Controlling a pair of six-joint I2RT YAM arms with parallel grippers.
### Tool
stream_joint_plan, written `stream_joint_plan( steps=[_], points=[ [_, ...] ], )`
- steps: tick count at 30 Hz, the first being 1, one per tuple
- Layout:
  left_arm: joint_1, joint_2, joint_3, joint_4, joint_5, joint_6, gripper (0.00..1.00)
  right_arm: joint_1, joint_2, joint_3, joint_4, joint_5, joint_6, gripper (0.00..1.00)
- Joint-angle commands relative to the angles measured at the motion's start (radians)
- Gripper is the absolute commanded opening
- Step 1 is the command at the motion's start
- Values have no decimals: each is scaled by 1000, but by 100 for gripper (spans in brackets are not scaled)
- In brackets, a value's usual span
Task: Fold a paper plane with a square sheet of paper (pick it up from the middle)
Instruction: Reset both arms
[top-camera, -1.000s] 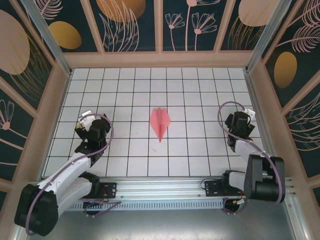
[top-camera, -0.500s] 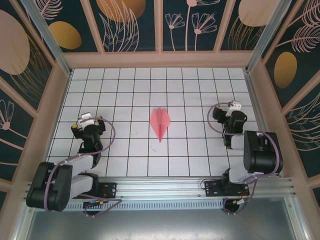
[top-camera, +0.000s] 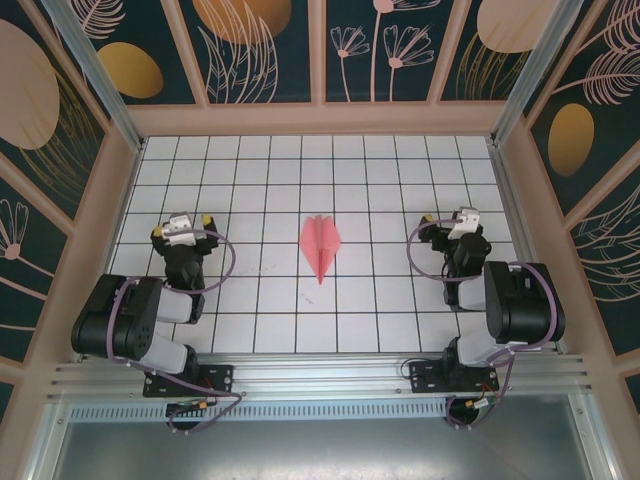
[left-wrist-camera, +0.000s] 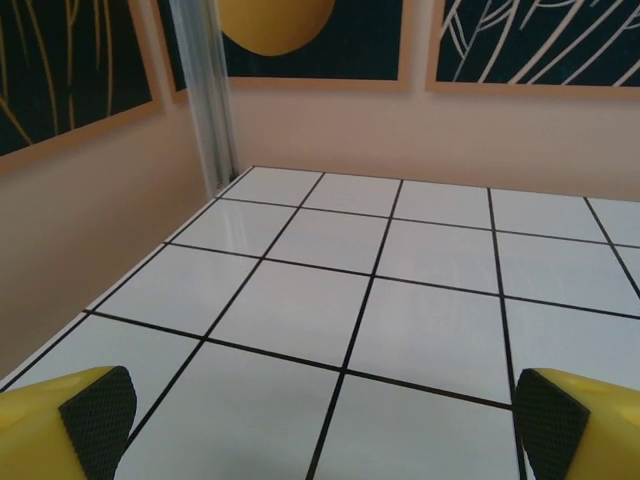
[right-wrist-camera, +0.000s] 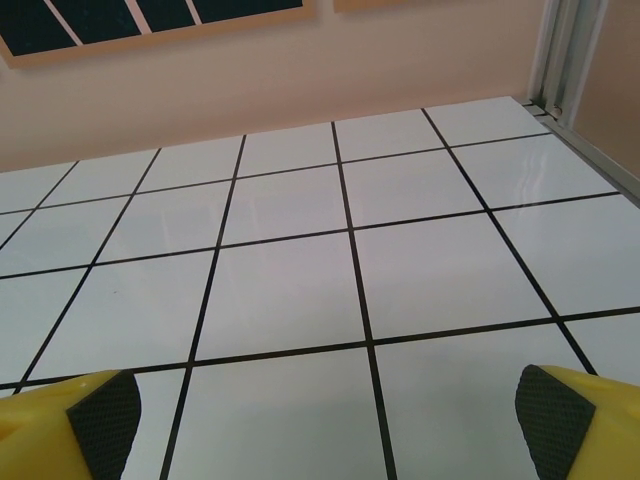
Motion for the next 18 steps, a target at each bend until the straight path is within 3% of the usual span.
stream_joint_plan(
  steps=[1, 3, 4, 10, 15, 18],
  points=[
    [56, -10, 30, -15, 105, -65, 99, 6, 7, 0, 61, 11, -11, 99],
    [69, 38, 34, 68, 121, -68, 98, 4, 6, -1, 62, 10, -12, 99],
    [69, 10, 43, -7, 120, -73, 99, 4, 7, -1, 60, 9, -11, 99],
    [69, 17, 15, 67, 77, -81, 99, 3, 7, -1, 60, 9, -11, 99],
    [69, 20, 13, 73, 127, -64, 99, 39, 7, -24, 107, 94, -23, 99],
    [69, 19, 40, 21, 174, -47, 99, 30, 6, -19, 95, 79, -20, 99]
  ],
)
